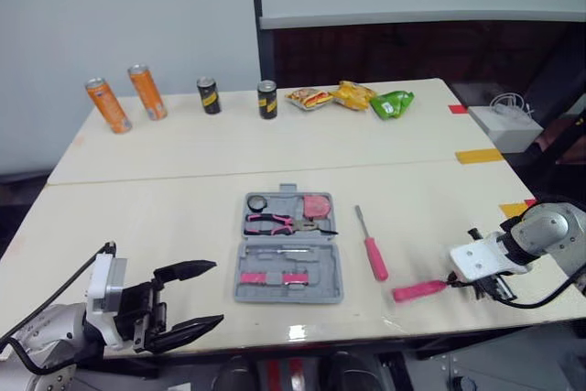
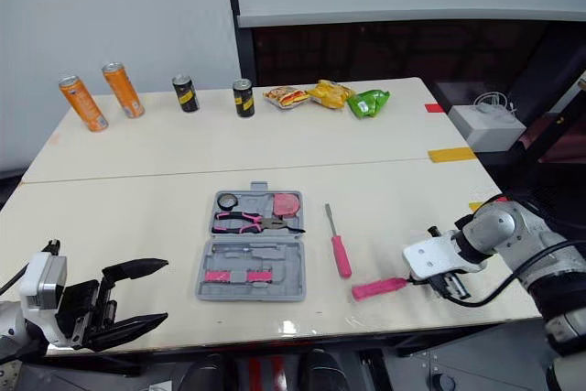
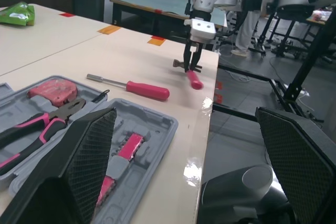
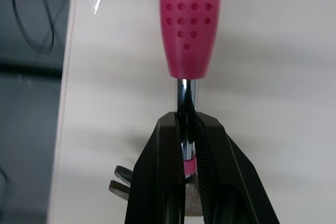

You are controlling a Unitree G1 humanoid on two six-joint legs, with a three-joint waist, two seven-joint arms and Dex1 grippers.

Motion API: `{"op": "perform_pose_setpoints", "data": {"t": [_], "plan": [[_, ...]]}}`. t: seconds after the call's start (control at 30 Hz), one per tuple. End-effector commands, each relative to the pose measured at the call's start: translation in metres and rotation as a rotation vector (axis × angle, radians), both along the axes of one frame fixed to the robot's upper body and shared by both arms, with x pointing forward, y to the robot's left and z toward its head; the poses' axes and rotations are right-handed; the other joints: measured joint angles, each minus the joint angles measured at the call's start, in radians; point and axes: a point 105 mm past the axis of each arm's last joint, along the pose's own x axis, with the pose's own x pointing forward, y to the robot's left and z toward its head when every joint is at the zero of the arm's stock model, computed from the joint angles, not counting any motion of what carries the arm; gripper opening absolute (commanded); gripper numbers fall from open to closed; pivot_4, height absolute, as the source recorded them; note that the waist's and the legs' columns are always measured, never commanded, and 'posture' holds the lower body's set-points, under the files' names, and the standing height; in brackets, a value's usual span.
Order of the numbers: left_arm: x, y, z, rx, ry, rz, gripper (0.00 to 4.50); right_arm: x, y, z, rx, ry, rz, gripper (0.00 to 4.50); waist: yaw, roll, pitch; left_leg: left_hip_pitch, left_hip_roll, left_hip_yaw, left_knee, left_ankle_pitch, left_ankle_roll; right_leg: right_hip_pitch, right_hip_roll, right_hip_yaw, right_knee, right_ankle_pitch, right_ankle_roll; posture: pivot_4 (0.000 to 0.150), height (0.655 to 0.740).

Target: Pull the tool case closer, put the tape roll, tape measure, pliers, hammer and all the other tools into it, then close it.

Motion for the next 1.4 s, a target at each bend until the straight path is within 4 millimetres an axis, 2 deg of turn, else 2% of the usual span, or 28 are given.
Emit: {"op": "perform_pose_setpoints", "data": {"t": [0.03, 0.2, 0.4, 0.67, 0.83, 0.9, 1.1, 1.2, 1.4], "plan": [[-0.002, -0.005, 0.006, 0.000, -0.032, -0.014, 4.50, 0.009, 0.012, 0.032, 0.112, -0.063, -0.310, 0.03, 0.000, 0.001, 0.000, 0.001, 0.000, 0.001, 0.000, -0.001, -0.001, 0.000, 0.000, 0.001, 0.000, 0.000, 0.000, 0.150, 0.7400], [0.001, -0.007, 0.007, -0.002, -0.034, -0.017, 4.50, -0.002, 0.015, 0.030, 0.127, -0.045, -0.632, 0.03, 0.016, 0.001, 0.001, 0.007, 0.000, 0.002, -0.003, -0.001, -0.003, 0.001, 0.001, 0.002, -0.001, -0.001, 0.001, 0.150, 0.7400], [0.001, -0.006, 0.005, -0.002, -0.027, -0.019, 4.50, 0.002, 0.019, 0.027, 0.261, -0.010, -0.957, 0.03, 0.028, 0.001, 0.000, 0.009, -0.001, 0.008, -0.010, -0.002, -0.004, 0.000, 0.001, 0.007, -0.006, -0.001, 0.001, 0.150, 0.7400], [0.000, -0.010, 0.005, -0.007, -0.021, -0.042, 4.50, 0.003, 0.007, -0.006, 0.256, 0.059, -1.181, 0.03, 0.030, 0.001, 0.000, 0.010, 0.000, 0.010, -0.018, 0.000, -0.007, -0.001, 0.001, 0.007, -0.007, -0.001, 0.002, 0.150, 0.7400], [0.001, -0.011, 0.005, -0.004, -0.020, -0.051, 4.50, 0.010, 0.011, -0.018, 0.297, 0.073, -1.237, 0.03, 0.028, 0.000, 0.000, 0.010, 0.000, 0.010, -0.018, 0.001, -0.010, 0.000, 0.002, 0.007, -0.007, -0.001, 0.002, 0.150, 0.7400], [0.001, -0.011, 0.006, -0.003, -0.020, -0.054, 4.50, 0.013, 0.013, -0.021, 0.324, 0.071, -1.239, 0.90, 0.027, -0.001, -0.001, 0.011, 0.000, 0.010, -0.018, 0.001, -0.011, 0.001, 0.002, 0.007, -0.007, -0.001, 0.001, 0.150, 0.7400], [0.000, -0.014, 0.010, -0.006, -0.025, -0.065, 4.50, 0.010, 0.018, -0.018, 0.505, 0.003, -1.165, 2.82, 0.030, -0.006, -0.003, 0.013, 0.001, 0.010, -0.018, 0.002, -0.014, 0.003, 0.002, 0.008, -0.007, 0.000, 0.000, 0.150, 0.7400], [-0.001, -0.014, 0.012, -0.007, -0.027, -0.070, 4.50, 0.003, 0.010, -0.016, 0.552, -0.069, -1.135, 2.82, 0.033, -0.006, -0.003, 0.013, 0.000, 0.011, -0.018, 0.003, -0.014, 0.003, 0.002, 0.009, -0.007, 0.000, 0.001, 0.150, 0.7400], [0.000, -0.013, 0.014, -0.004, -0.029, -0.077, 4.50, -0.006, 0.010, -0.008, 0.672, -0.128, -1.123, 2.82, 0.036, -0.004, -0.003, 0.012, 0.000, 0.011, -0.021, 0.003, -0.014, 0.001, 0.003, 0.009, -0.008, 0.000, 0.002, 0.150, 0.7400]]}}
